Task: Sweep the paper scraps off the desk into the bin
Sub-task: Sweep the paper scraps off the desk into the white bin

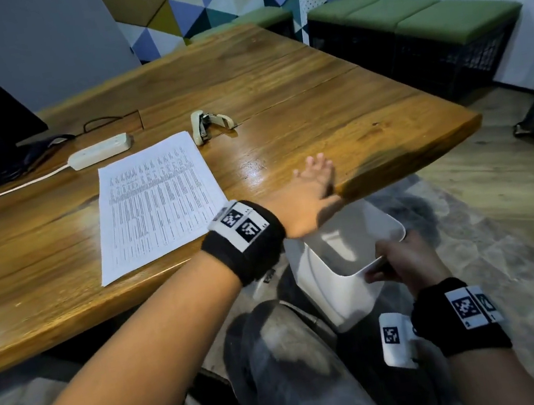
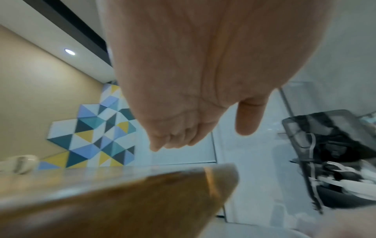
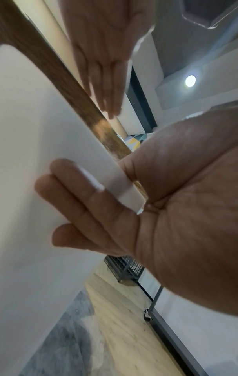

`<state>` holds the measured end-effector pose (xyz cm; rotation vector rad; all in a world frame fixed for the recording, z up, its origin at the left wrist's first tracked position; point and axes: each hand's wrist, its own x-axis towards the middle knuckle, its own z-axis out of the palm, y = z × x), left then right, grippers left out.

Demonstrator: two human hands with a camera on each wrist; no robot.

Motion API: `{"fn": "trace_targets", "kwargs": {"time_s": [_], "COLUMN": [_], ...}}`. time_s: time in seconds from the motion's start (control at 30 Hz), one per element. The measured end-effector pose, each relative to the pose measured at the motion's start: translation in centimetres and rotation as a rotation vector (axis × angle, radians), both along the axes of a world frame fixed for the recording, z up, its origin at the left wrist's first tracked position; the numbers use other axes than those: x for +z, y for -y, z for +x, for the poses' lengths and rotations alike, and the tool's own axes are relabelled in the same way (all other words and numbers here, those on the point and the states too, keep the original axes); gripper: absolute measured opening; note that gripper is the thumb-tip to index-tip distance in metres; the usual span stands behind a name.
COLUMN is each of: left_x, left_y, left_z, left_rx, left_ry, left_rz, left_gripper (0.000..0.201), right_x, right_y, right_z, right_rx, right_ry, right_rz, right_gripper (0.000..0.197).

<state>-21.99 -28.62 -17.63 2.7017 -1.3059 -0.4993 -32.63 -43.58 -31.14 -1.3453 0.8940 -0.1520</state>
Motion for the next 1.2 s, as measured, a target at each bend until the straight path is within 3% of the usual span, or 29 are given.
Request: {"fn": "trace_targets", "kwargs": {"time_s": [0.1,0.2,0.4,0.57,0.63,0.77,0.87,0.93,1.03,1.2], "left_x": [0.7,-0.6,-2.4,-4.1,-3.0,0.5,0.4,-0.7,-2.1,-4.0], "left_y": [-1.7,-1.6,0.6,0.9,0.4,0.8,2.4,3.4,4.5,4.9], "left_z": [1.9,1.9,-1.4,-2.7,-2.1,0.7,2.9,3.0,0.8,-2.0], "left_rx": [0.232,0.283,-0.092,-0.193,-0.254,-0.039,0.241,0.335,0.208,-0.008], "left_ry": [0.046,0.058,0.094,0.030,0.100,0.183,0.166,0.113,0.118,0.065], "left_rz": [0.120,0.246,0.115,-0.064,-0.048,-0.079,0.158,0.232,0.191,-0.068], "left_gripper": [0.076,0.081,0.078,0.078,0.068,0.064,0.078,0.086,0.088,0.076], "right_x": [0.4,0.7,1.2,1.0,0.9,0.8,0.8,0.8,0.6,0.2], "right_y": [0.0,-0.1,-0.4,-0.2,0.0,0.4,0.6,0.7,1.0,1.5], "right_z": [-0.2,-0.1,-0.3,-0.4,-0.5,-0.5,-0.5,-0.5,-0.4,-0.7], "right_rx": [0.007,0.002,0.009,0.016,0.014,0.012,0.005,0.004,0.003,0.010], "right_ry": [0.002,0.002,0.026,0.029,0.021,0.005,0.015,0.018,0.013,0.012], "right_rz": [0.005,0.015,0.009,0.005,-0.002,-0.001,0.006,-0.002,-0.008,-0.021], "right_gripper": [0.036,0.033,0.026,0.026,0.025,0.025,0.035,0.039,0.040,0.039]}}
